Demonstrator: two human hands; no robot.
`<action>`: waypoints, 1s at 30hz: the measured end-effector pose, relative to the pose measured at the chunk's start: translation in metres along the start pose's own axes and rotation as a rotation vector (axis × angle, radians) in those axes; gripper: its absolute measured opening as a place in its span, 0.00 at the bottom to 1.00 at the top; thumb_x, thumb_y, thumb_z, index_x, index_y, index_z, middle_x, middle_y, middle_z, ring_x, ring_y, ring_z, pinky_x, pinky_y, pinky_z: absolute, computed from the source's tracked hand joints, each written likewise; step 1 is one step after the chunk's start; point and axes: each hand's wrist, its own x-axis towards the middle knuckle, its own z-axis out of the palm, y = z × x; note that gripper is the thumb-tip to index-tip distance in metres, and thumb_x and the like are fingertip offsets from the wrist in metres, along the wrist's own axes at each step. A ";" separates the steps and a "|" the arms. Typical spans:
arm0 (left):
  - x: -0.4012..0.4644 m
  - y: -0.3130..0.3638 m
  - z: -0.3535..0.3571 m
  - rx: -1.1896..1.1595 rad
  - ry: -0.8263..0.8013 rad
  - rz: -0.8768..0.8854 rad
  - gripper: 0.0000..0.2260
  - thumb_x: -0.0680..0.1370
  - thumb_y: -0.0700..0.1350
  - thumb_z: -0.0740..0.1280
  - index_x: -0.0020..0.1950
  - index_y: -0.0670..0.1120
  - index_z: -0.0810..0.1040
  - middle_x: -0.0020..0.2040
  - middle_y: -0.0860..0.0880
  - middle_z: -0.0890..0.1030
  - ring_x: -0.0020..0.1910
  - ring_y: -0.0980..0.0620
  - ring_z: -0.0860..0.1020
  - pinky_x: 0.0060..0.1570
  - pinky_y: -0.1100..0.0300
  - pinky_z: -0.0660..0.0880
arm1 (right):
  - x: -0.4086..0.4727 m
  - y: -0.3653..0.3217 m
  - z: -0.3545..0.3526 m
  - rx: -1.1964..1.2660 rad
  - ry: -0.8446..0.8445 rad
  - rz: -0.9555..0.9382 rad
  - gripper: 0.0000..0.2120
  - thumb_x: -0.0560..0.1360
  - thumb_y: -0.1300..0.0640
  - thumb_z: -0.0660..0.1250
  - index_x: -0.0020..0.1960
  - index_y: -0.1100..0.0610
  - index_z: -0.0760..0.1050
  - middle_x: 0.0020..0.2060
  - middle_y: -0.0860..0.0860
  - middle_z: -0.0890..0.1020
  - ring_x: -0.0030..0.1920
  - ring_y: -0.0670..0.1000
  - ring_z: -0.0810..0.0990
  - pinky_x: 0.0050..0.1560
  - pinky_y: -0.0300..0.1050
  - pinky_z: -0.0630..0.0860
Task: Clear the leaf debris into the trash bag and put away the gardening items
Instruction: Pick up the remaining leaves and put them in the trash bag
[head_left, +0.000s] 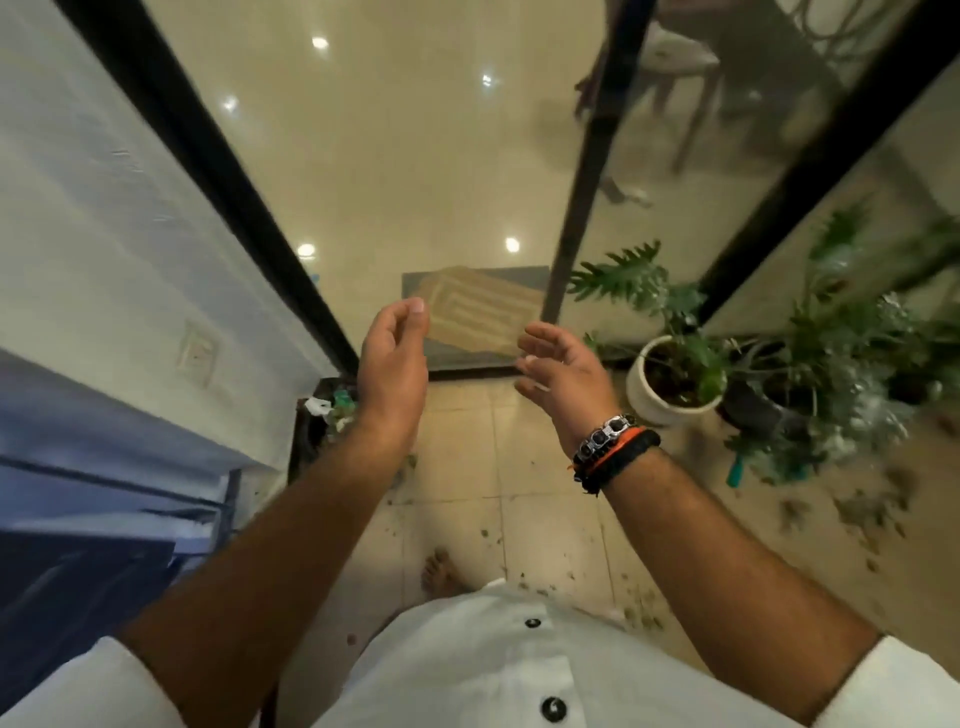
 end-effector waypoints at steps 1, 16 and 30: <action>-0.010 -0.001 0.014 0.009 -0.036 -0.004 0.11 0.82 0.55 0.61 0.60 0.54 0.77 0.57 0.56 0.80 0.58 0.57 0.77 0.64 0.47 0.75 | -0.010 0.004 -0.016 0.011 0.042 -0.001 0.18 0.77 0.68 0.61 0.58 0.48 0.75 0.60 0.49 0.78 0.61 0.52 0.77 0.61 0.51 0.77; -0.126 -0.011 0.178 0.138 -0.641 0.046 0.14 0.82 0.54 0.62 0.63 0.49 0.78 0.54 0.55 0.80 0.55 0.56 0.78 0.62 0.46 0.76 | -0.130 0.041 -0.180 0.248 0.677 -0.079 0.17 0.78 0.66 0.61 0.62 0.51 0.74 0.60 0.49 0.78 0.60 0.49 0.76 0.62 0.51 0.76; -0.173 -0.022 0.245 0.244 -1.143 0.087 0.05 0.81 0.50 0.66 0.55 0.53 0.80 0.52 0.53 0.82 0.56 0.51 0.80 0.57 0.52 0.78 | -0.204 0.089 -0.213 0.544 1.165 -0.088 0.18 0.78 0.66 0.60 0.63 0.50 0.75 0.60 0.47 0.79 0.61 0.50 0.78 0.61 0.53 0.77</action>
